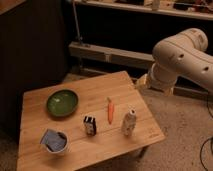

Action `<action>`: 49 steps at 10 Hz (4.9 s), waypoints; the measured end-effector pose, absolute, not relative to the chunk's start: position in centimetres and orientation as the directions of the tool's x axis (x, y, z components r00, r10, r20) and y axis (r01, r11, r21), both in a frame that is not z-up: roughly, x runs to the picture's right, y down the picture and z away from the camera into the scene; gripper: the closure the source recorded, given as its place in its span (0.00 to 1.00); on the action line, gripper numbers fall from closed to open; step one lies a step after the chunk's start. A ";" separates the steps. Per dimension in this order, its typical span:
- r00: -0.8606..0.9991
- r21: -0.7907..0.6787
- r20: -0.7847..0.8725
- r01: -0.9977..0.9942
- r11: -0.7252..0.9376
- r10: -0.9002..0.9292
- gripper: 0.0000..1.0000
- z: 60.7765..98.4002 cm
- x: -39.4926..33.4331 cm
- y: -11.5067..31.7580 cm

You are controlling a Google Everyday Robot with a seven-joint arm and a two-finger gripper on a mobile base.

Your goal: Move the arm in a circular motion

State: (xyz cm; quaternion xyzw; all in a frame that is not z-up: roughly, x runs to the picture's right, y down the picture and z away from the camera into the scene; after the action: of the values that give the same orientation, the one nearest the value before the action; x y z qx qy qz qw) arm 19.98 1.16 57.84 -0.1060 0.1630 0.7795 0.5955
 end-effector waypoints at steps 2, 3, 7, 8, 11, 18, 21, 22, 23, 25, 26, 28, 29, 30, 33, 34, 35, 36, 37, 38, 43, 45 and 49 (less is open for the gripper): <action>-0.262 0.110 -0.406 -0.965 -0.238 0.875 0.20 56.1 17.9 2.9; -0.260 0.109 -0.456 -0.965 -0.237 0.851 0.20 54.9 15.5 3.8; -0.226 0.102 -0.646 -0.972 -0.210 0.729 0.20 50.2 3.5 6.0; -0.219 0.101 -0.678 -0.973 -0.207 0.701 0.20 49.1 1.4 6.6; -0.161 0.059 -0.774 -0.981 -0.183 0.612 0.20 47.4 -6.7 8.2; -0.064 -0.003 -0.705 -0.996 -0.094 0.706 0.20 54.3 -7.9 7.1; -0.048 0.009 -0.644 -0.998 -0.055 0.763 0.20 59.2 -4.2 3.2; -0.047 0.021 -0.620 -0.999 -0.043 0.783 0.20 61.2 -2.6 1.5; -0.049 0.033 -0.602 -0.999 -0.036 0.797 0.20 62.6 -1.3 0.1; -0.082 0.090 -0.568 -0.995 -0.038 0.819 0.20 65.2 2.9 -2.4; -0.108 0.126 -0.548 -0.991 -0.046 0.829 0.20 66.1 5.5 -3.5; -0.158 0.192 -0.514 -0.979 -0.067 0.843 0.20 66.3 10.9 -4.5; -0.197 0.242 -0.489 -0.966 -0.085 0.850 0.20 65.5 14.7 -4.7; -0.218 0.270 -0.477 -0.958 -0.095 0.851 0.20 64.8 16.6 -4.4; -0.338 0.346 -0.443 -0.919 -0.189 0.831 0.20 61.0 23.1 -1.4; -0.368 0.343 -0.449 -0.912 -0.223 0.814 0.20 59.8 24.2 0.1; -0.375 0.325 -0.465 -0.915 -0.239 0.802 0.20 58.4 24.5 2.0; -0.373 0.309 -0.482 -0.919 -0.244 0.793 0.20 56.9 24.0 3.7; -0.366 0.294 -0.502 -0.924 -0.244 0.784 0.20 55.5 23.2 5.2; -0.356 0.282 -0.514 -0.929 -0.239 0.780 0.20 54.6 22.4 6.0; -0.203 0.125 -0.626 -0.979 -0.159 0.753 0.20 51.7 10.3 8.8; -0.136 0.059 -0.653 -0.990 -0.129 0.745 0.20 51.7 5.4 8.9; 0.027 -0.079 -0.668 -0.996 -0.035 0.744 0.20 54.2 -4.7 7.7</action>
State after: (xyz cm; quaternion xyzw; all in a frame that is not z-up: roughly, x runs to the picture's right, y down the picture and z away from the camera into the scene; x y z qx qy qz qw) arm -4.69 7.67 54.25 -0.2834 0.2224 0.6611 0.6582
